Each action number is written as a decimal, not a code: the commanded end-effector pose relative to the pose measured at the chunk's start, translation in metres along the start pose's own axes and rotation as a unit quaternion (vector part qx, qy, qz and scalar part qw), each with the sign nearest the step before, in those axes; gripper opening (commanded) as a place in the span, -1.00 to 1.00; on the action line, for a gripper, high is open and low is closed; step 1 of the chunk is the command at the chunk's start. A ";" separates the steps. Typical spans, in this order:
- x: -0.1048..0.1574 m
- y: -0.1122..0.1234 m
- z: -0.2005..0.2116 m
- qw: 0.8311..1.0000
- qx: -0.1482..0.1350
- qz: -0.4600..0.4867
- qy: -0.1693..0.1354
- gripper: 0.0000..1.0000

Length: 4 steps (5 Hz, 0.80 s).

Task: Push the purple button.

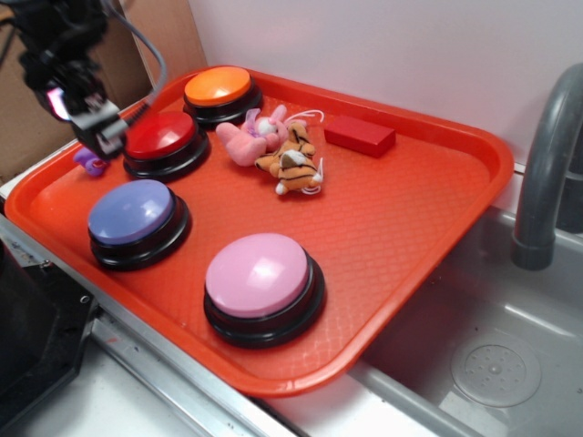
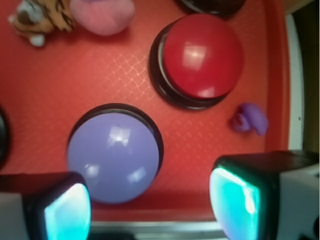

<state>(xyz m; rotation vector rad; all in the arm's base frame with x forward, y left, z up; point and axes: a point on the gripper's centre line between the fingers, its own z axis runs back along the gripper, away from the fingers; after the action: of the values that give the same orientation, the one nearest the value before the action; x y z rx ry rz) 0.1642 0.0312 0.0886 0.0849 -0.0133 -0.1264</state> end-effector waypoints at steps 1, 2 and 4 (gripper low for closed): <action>-0.001 -0.008 -0.030 0.997 -0.024 0.043 -0.052 1.00; -0.002 -0.013 -0.044 0.999 -0.010 0.034 -0.026 1.00; -0.001 -0.010 -0.026 0.999 0.000 0.019 -0.042 1.00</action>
<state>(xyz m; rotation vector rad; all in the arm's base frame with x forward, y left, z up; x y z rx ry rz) 0.1521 0.0235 0.0526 0.0748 -0.0588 -0.0833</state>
